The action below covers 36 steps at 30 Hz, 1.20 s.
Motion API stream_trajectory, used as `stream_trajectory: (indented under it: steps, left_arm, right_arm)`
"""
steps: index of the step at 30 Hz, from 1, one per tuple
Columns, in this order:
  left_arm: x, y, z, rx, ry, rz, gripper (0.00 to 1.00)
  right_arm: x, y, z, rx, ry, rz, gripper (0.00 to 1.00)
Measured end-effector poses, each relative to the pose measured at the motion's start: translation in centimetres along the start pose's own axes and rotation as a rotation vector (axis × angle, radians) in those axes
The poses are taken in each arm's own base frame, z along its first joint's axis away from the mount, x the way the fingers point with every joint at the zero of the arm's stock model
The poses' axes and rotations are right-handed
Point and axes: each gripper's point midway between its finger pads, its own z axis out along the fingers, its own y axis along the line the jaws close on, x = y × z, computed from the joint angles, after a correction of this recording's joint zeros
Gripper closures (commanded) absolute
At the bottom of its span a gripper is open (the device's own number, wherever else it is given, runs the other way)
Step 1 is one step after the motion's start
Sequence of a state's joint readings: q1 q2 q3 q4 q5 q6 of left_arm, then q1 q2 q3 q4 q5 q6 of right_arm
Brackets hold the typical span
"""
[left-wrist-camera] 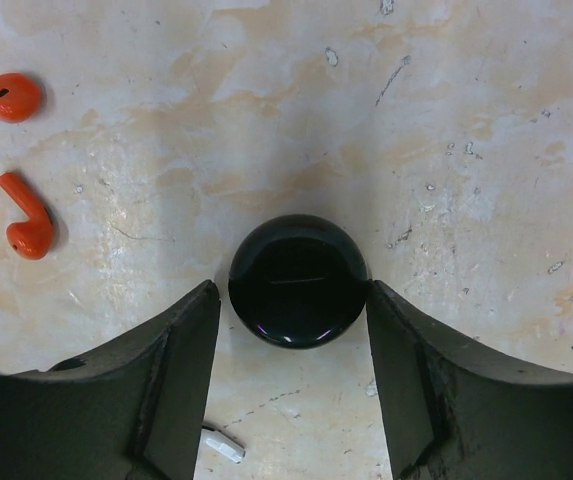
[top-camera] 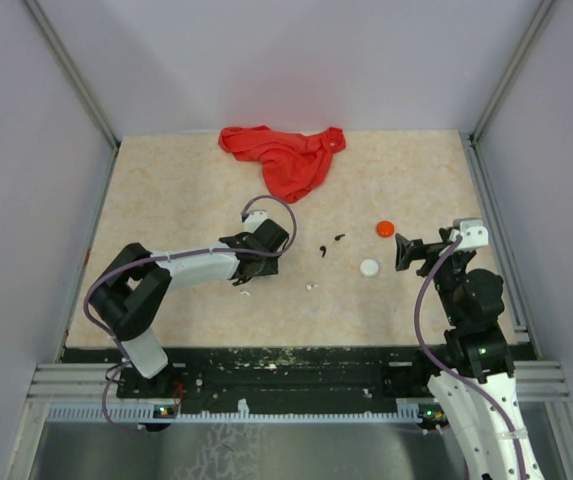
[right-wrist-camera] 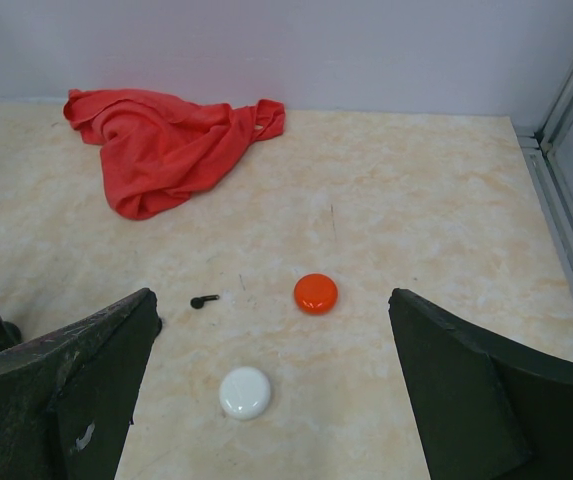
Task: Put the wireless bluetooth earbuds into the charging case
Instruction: Pick up the charging case at the center of the board.
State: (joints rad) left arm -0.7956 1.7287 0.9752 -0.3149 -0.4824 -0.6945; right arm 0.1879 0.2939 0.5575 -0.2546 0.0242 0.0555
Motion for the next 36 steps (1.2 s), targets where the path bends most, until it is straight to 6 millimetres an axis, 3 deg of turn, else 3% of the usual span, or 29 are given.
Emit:
stream_trajectory:
  steps: [11,20,27,36]
  left_arm:
    - [-0.1,-0.1,0.1,0.008,-0.006,-0.002,0.58]
    - [-0.2,-0.7,-0.6,0.110,-0.026,0.095,0.60]
    - [-3.7,-2.8,-4.1,0.291,-0.150,0.251,0.60]
    - [-7.6,-4.8,-9.2,0.502,-0.382,0.507,0.59]
  right_arm:
    - [0.0,0.1,0.0,-0.004,0.001,0.001,0.02]
    - [0.6,0.7,0.7,-0.027,0.048,0.035,0.02]
    - [0.2,1.8,2.5,-0.065,0.147,0.093,0.02]
    - [3.6,5.7,5.4,-0.245,0.393,0.202,0.06]
